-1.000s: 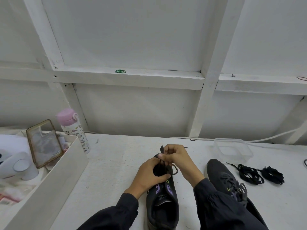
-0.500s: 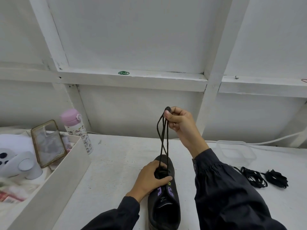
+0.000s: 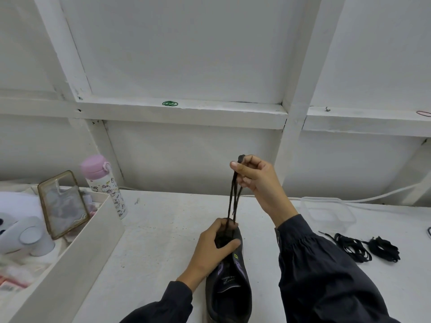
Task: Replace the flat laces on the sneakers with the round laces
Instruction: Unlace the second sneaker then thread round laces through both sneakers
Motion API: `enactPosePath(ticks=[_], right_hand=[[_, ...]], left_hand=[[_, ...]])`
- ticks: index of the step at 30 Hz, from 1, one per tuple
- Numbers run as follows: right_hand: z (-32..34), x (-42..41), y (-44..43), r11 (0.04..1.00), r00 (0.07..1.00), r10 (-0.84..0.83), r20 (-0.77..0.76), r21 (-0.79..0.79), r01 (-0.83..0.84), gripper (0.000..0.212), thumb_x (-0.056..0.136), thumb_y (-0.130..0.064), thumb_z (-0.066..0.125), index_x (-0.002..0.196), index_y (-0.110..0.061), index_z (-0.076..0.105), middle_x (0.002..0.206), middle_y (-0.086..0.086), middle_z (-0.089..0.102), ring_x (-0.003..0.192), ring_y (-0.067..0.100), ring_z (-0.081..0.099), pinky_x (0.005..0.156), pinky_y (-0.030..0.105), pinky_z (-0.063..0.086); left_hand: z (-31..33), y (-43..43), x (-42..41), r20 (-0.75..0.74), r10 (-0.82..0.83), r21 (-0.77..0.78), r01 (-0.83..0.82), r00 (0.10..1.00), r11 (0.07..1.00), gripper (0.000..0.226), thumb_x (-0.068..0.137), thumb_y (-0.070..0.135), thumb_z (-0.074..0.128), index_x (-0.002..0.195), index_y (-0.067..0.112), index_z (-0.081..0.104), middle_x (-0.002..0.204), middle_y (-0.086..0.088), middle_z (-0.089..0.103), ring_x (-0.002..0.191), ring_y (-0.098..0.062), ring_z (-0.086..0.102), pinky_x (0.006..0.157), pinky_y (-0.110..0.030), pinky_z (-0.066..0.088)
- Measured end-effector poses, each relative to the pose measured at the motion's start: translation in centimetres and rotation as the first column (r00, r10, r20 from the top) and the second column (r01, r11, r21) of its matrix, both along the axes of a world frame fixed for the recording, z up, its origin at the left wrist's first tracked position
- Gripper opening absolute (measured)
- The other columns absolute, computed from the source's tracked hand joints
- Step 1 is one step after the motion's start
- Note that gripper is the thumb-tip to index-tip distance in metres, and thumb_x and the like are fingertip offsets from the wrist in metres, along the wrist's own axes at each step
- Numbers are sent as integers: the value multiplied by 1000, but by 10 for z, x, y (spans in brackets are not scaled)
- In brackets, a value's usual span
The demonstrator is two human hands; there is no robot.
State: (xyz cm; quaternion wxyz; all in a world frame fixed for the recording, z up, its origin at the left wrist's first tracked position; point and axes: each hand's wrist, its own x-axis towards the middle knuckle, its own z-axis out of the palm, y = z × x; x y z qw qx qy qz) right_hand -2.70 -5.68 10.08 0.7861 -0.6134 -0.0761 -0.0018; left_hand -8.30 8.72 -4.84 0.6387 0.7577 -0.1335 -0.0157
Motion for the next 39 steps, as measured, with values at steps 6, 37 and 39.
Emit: enactPosePath(ticks=[6, 37, 39], right_hand=[[-11, -9, -9, 998, 999, -37, -18, -53, 36, 13, 87, -4, 68, 98, 3, 65, 79, 9, 64, 58, 16, 59, 56, 22, 51], [-141, 34, -36, 68, 977, -113, -182, -982, -175, 44, 102, -29, 37, 146, -32, 39, 143, 11, 40, 125, 30, 47, 96, 39, 43], [-159, 36, -33, 53, 981, -127, -145, -989, -139, 38, 103, -33, 38, 140, -27, 47, 137, 11, 42, 123, 30, 44, 93, 39, 43]], left_hand=[[39, -10, -2, 93, 76, -166, -60, 993, 984, 26, 86, 28, 72, 111, 32, 70, 100, 5, 58, 95, -15, 60, 87, -26, 52], [-20, 41, 75, 16, -27, 740, 7, 999, 673, 43, 91, 9, 50, 130, 27, 56, 132, 5, 57, 124, -18, 48, 102, -37, 39], [-25, 37, 81, -5, -36, 747, 28, 999, 664, 37, 93, 10, 47, 121, 25, 64, 118, 2, 64, 113, -18, 54, 92, -36, 46]])
